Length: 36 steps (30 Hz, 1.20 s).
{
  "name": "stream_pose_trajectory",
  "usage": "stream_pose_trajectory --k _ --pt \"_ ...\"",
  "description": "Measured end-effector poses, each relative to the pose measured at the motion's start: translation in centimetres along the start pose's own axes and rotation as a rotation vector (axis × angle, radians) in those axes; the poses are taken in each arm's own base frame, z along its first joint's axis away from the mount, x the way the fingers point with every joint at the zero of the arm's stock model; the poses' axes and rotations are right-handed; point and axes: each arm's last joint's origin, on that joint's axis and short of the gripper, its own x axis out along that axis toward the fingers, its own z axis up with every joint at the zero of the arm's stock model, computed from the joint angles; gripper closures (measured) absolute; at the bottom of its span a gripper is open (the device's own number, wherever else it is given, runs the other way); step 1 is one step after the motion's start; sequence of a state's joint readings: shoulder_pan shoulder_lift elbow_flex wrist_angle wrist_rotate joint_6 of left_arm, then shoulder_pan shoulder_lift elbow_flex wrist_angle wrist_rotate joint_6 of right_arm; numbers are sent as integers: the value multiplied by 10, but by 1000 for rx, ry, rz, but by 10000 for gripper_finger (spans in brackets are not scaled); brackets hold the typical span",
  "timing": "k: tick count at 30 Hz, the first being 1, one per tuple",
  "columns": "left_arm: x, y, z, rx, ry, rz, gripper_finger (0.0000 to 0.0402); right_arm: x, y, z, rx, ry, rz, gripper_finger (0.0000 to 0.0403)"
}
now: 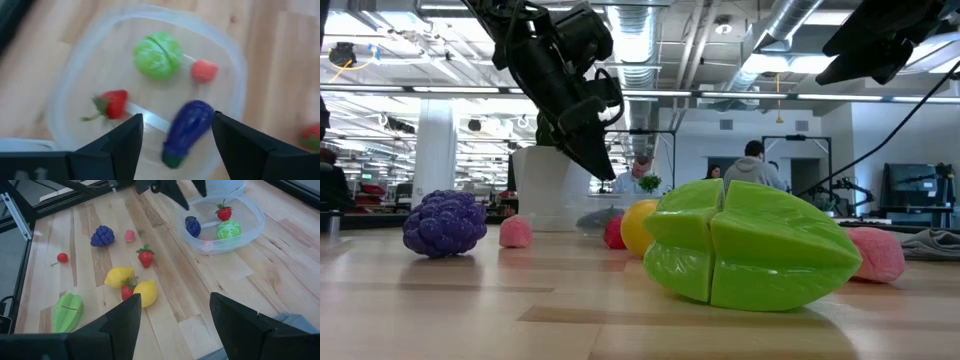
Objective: Pick and placing Produce into tupperware
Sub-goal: Put the left peach into the transparent bin
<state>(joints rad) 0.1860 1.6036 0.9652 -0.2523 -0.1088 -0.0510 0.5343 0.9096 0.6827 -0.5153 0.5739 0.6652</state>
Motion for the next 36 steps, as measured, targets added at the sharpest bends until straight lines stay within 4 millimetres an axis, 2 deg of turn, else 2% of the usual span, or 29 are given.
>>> stream_pose_trajectory --k 7,14,19,24,36 --pt "-14 -19 -2 9 24 -128 175 0 0 0 0 0 -1 143" --pt "-51 -39 -4 60 9 -191 187 1 -1 1 -5 -3 -9 143" --pt "-73 -47 -17 94 103 -206 189 3 -4 3 -1 -7 -28 143" --pt "-78 -57 -30 136 211 -225 189 4 -6 4 0 -9 -41 143" --pt "-72 -68 -33 151 225 -253 189 4 -6 4 -9 -10 -41 143"
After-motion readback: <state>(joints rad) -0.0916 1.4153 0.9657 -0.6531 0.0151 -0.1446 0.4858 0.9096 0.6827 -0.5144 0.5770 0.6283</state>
